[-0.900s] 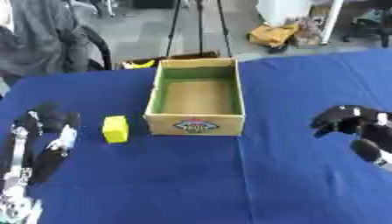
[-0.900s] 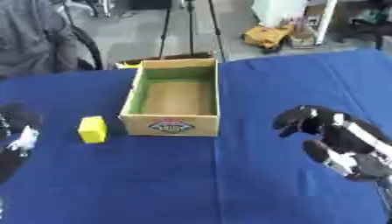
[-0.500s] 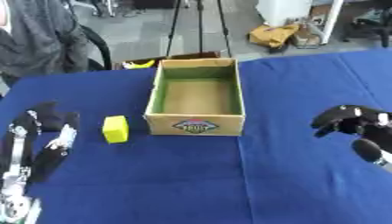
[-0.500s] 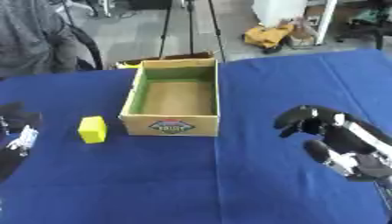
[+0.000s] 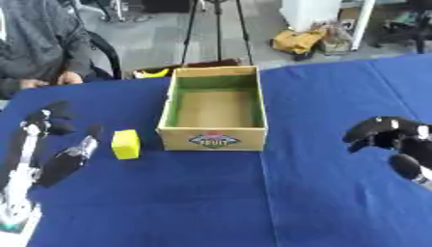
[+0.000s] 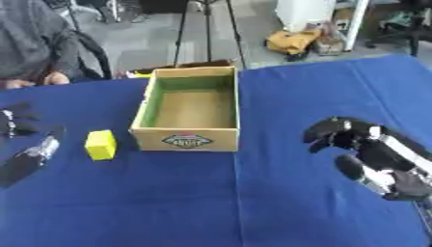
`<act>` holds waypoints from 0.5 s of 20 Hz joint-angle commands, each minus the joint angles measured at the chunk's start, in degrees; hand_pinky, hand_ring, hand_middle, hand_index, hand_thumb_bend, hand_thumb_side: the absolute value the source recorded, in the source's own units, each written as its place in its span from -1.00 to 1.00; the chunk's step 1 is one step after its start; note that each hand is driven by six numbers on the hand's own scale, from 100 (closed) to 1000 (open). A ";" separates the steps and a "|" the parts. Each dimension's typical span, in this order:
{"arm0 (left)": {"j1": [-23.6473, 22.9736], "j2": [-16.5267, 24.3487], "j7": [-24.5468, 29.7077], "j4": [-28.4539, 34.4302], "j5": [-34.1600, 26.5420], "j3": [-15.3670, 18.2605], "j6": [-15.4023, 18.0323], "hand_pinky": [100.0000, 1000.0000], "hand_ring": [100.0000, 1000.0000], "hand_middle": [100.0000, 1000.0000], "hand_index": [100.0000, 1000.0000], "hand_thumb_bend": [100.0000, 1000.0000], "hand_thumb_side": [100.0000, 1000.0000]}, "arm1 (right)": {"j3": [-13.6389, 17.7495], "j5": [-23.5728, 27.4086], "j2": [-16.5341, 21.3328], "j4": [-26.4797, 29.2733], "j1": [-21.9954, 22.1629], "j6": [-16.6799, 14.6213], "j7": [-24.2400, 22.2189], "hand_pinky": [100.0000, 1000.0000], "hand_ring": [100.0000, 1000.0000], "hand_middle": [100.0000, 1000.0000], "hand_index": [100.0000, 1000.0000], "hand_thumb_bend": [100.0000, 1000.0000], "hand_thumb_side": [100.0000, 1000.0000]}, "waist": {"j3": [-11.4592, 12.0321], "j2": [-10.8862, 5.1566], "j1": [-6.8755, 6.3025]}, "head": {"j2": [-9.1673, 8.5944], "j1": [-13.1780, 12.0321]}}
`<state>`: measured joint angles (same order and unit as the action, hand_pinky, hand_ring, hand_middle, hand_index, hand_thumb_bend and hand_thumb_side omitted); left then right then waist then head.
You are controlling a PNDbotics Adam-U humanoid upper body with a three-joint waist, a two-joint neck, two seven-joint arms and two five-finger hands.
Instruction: Pick up objects on the table and place them in the box.
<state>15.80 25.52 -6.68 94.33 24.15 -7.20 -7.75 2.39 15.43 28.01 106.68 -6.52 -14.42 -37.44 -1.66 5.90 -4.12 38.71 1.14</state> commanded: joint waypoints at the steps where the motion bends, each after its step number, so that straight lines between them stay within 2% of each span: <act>1: 3.90 6.48 3.04 -3.95 3.12 -3.63 -2.08 0.38 0.21 0.32 0.77 -0.30 -0.40 | -0.06 0.36 1.47 1.01 -0.42 -0.06 -0.23 0.36 0.53 0.44 0.55 -0.57 0.04 | -0.31 -0.85 0.03 | -0.64 -0.31; 4: 7.83 10.97 5.80 -8.43 5.88 -8.03 -1.66 0.41 0.27 0.36 0.79 -0.28 -0.45 | -0.25 0.40 1.58 1.02 -0.52 -0.10 -0.45 0.36 0.53 0.44 0.55 -0.57 0.04 | -0.69 -0.86 -0.04 | -0.80 -0.44; 7: 11.36 15.22 8.42 -12.67 8.26 -11.64 0.29 0.43 0.32 0.39 0.80 -0.22 -0.48 | -0.45 0.45 1.65 1.03 -0.61 -0.17 -0.63 0.36 0.53 0.44 0.55 -0.57 0.05 | -1.22 -0.89 -0.02 | -0.84 -0.67; 8: 12.69 16.48 9.27 -14.07 8.56 -12.55 1.09 0.44 0.34 0.40 0.80 -0.28 -0.44 | -0.56 0.47 1.65 1.03 -0.69 -0.18 -0.72 0.36 0.53 0.44 0.55 -0.58 0.05 | -1.45 -0.88 -0.03 | -0.85 -0.80; 9: 14.07 17.17 10.14 -15.47 8.69 -13.25 1.92 0.44 0.34 0.40 0.79 -0.23 -0.50 | -0.66 0.49 1.66 1.01 -0.76 -0.17 -0.83 0.36 0.53 0.44 0.55 -0.58 0.05 | -1.63 -0.87 -0.06 | -0.87 -0.89; 10: 15.28 17.40 10.98 -16.84 8.84 -13.65 2.71 0.44 0.33 0.39 0.79 -0.25 -0.46 | -0.73 0.51 1.68 1.00 -0.80 -0.16 -0.92 0.36 0.53 0.44 0.55 -0.58 0.05 | -1.74 -0.86 -0.08 | -0.89 -0.93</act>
<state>29.91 39.94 3.24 78.58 32.40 -20.35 -5.85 1.58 15.49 28.06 106.68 -6.59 -14.49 -38.15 -3.45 5.69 -4.31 38.25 0.48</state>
